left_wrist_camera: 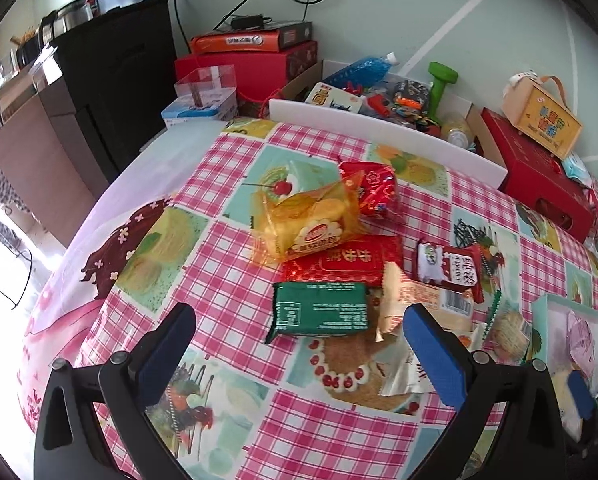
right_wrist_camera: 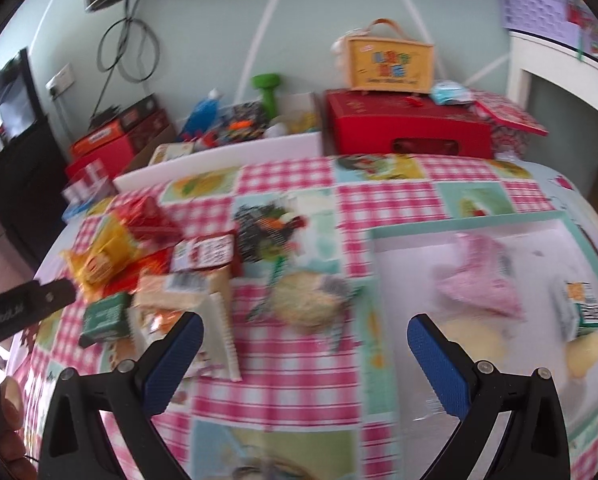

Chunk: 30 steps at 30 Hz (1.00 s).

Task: Organize snacks
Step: 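Move both open tools back over the snack pile, then grasp the green packet with the left tool while the right tool grasps the white packet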

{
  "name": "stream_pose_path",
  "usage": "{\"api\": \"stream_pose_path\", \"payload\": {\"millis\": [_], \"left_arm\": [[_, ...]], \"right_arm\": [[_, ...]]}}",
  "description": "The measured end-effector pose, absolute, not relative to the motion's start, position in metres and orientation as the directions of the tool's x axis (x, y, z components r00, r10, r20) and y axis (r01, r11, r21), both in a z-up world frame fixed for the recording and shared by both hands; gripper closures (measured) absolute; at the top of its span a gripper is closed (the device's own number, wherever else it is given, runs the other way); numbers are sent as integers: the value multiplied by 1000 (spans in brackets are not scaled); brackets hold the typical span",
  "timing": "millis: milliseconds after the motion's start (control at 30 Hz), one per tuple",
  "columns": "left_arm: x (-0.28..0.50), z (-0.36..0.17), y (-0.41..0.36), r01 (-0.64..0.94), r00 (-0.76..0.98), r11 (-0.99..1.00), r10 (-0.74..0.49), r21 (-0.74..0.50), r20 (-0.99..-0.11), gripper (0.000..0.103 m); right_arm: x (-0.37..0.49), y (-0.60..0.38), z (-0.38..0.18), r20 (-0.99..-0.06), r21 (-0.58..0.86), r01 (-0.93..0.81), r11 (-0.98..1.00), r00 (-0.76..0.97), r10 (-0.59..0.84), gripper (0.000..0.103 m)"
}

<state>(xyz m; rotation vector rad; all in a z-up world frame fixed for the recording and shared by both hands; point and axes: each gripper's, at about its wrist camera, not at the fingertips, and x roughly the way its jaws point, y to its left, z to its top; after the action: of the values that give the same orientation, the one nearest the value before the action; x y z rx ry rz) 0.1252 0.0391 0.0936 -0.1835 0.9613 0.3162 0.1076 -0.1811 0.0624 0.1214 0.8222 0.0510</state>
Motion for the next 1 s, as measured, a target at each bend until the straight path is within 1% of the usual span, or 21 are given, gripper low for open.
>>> {"api": "stream_pose_path", "payload": {"millis": [100,367,533,800,1000], "left_arm": [[130,86,47,-350,513,937,172,-22,-841,0],[144,66,58,-322,469,946,121,-42,-875,0],[150,56,61,-302,454,951,81,-68,-888,0],[160,41,65,-282,431,954,31,-102,-902,0],[169,28,64,-270,410,956,6,-115,-912,0]], "right_arm": [[111,-155,54,-742,127,-63,990,656,137,0],[116,-113,34,-775,102,-135,986,610,164,0],[118,-94,21,-795,69,-162,984,587,152,0],[123,-80,5,-818,42,-165,985,560,129,0],[127,-93,3,-815,52,-112,992,569,107,0]]}}
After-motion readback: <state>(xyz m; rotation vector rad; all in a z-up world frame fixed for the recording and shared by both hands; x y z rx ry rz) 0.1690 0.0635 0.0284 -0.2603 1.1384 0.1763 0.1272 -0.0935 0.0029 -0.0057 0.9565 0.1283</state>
